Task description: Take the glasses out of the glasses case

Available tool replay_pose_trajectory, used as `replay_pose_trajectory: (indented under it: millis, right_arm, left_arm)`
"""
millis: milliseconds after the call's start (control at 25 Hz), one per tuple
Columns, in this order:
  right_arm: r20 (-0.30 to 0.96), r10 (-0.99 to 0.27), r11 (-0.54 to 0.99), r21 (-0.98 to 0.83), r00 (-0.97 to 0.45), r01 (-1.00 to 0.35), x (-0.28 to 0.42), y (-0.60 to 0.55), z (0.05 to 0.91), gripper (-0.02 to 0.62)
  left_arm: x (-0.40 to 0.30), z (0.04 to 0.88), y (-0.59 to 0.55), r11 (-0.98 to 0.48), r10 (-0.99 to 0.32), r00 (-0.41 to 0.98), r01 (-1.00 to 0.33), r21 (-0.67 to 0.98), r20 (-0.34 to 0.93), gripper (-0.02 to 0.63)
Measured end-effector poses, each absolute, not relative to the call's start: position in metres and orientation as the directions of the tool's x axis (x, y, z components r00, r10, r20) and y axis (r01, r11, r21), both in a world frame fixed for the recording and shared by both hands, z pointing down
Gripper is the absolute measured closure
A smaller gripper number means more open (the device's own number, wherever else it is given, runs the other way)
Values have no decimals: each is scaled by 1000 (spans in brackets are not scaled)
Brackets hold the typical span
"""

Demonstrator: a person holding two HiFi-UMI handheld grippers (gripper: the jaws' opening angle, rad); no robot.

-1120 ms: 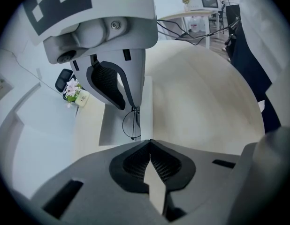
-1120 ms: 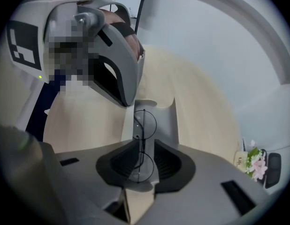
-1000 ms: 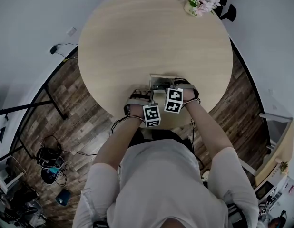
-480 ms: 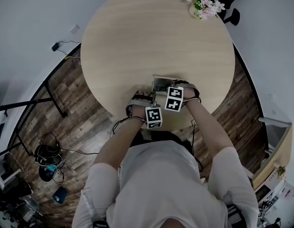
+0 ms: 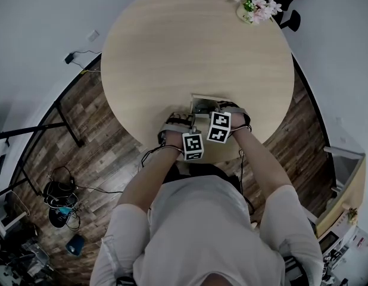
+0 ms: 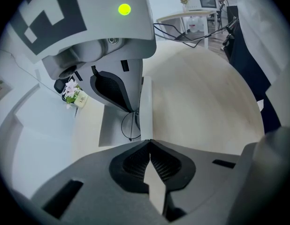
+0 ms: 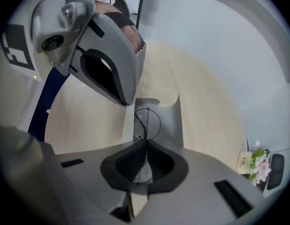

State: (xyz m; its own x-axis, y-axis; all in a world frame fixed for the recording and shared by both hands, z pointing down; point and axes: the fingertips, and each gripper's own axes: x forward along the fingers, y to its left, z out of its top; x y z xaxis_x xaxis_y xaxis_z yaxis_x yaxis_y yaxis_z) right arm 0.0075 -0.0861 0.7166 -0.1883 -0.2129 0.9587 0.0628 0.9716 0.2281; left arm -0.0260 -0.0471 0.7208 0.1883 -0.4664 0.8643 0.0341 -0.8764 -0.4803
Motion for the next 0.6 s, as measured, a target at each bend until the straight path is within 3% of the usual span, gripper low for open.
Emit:
replay_pose_trajectory:
  millis: [600]
  right_arm:
    - [917,-354,929,367,-185,39,15,-87,692,577]
  left_arm:
    - [-28,722,-45,-869,-468,178,88,-487,866,598]
